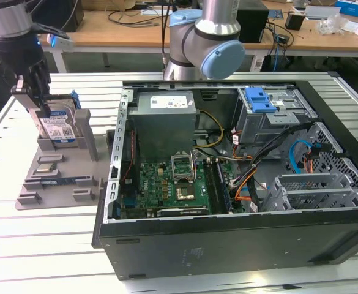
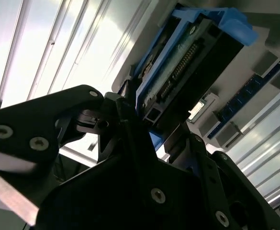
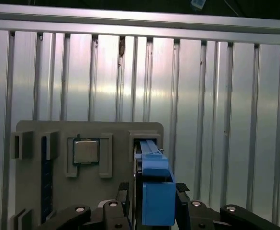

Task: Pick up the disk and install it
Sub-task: 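Pick up the disk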

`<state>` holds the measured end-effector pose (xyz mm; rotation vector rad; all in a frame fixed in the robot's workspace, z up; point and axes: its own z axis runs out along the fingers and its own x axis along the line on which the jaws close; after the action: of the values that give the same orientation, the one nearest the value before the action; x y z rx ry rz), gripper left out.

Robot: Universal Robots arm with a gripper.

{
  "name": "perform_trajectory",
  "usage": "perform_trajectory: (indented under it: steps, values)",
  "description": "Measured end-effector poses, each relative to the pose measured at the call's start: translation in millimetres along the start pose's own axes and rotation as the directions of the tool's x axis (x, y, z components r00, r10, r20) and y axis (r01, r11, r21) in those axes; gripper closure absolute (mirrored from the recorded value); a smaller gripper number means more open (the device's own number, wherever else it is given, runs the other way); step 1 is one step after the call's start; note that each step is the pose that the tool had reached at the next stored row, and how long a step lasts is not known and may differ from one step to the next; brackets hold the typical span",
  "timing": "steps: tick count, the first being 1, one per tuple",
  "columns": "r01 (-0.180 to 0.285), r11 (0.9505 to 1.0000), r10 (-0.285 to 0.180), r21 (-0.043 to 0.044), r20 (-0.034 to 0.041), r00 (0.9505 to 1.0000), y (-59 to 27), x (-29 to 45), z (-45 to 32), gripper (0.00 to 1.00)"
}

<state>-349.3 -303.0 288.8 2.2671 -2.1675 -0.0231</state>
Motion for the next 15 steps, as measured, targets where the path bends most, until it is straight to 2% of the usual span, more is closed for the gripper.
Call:
perform_trajectory:
  steps: [2,7,8,10,15]
  values:
    - [0.0,1.0,0.0,0.0002,0.0,1.0,-0.1,0.0,3.2,0.52]
    - [0.0,1.0,0.0,0.0,0.0,1.0,-0.1,0.0,3.4,0.52]
    - [0.0,1.0,0.0,0.0,-0.0002,1.0,0.0,0.0,3.4,0.53]
    - [0.0,1.0,0.0,0.0001,0.0001,1.0,-0.1,0.0,3.5,0.63]
    - [0.0,1.0,0.0,0.0,0.0,1.0,-0.1,0.0,3.5,0.63]
